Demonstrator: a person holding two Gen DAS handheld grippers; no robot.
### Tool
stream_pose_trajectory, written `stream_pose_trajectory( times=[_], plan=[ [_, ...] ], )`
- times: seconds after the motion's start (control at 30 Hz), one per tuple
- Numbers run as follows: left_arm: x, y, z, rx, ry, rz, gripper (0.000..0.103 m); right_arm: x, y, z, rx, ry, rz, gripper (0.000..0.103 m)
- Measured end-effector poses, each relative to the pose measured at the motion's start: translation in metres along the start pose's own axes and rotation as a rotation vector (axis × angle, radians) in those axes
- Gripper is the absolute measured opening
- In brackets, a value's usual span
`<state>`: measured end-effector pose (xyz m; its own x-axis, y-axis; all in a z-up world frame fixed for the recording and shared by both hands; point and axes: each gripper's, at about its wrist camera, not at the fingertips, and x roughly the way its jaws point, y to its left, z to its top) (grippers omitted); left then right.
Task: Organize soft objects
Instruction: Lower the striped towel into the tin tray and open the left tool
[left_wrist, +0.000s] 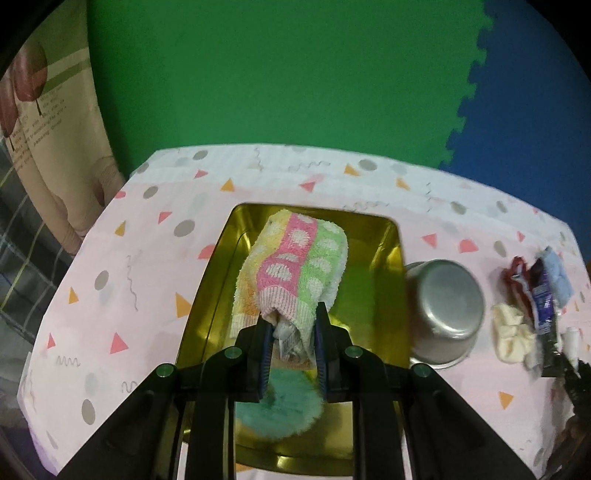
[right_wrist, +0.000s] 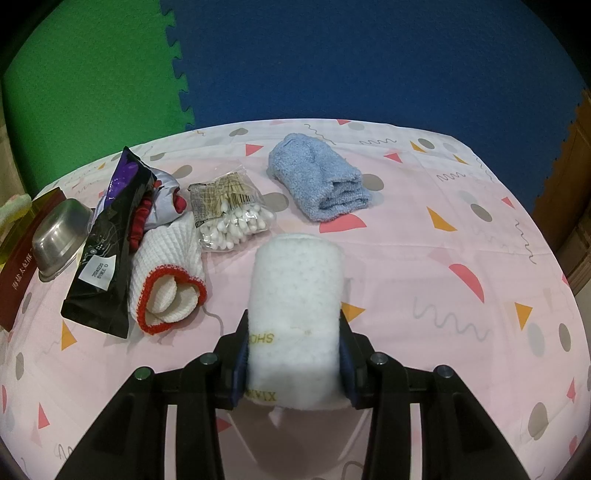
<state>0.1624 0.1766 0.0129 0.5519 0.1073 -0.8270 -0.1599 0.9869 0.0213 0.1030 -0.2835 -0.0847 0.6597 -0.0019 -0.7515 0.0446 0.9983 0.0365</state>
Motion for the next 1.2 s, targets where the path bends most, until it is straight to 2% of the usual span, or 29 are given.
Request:
stream_pose_trajectory(
  times=[0.5, 0.73, 0.9, 1.03, 1.2],
  plan=[
    [0.046, 0.019, 0.006, -0.046, 0.07, 0.042, 0.019, 0.0, 0.001, 0.0, -0.001, 0.0, -0.001, 0.041],
    [0.047, 0.021, 0.002, -0.046, 0.072, 0.058, 0.027, 0.001, 0.001, 0.0, -0.005, 0.001, -0.004, 0.041],
    [0.039, 0.02, 0.0, -0.041, 0.068, 0.037, 0.033, 0.001, 0.001, 0.0, -0.006, 0.001, -0.005, 0.041],
    [0.023, 0.018, -0.002, -0.035, 0.029, 0.034, 0.045, 0.001, 0.0, 0.0, -0.008, 0.001, -0.008, 0.041],
    [-0.004, 0.012, -0.012, -0.016, -0.033, 0.038, 0.053, 0.0, 0.0, -0.001, -0.011, 0.001, -0.009, 0.041]
  ],
)
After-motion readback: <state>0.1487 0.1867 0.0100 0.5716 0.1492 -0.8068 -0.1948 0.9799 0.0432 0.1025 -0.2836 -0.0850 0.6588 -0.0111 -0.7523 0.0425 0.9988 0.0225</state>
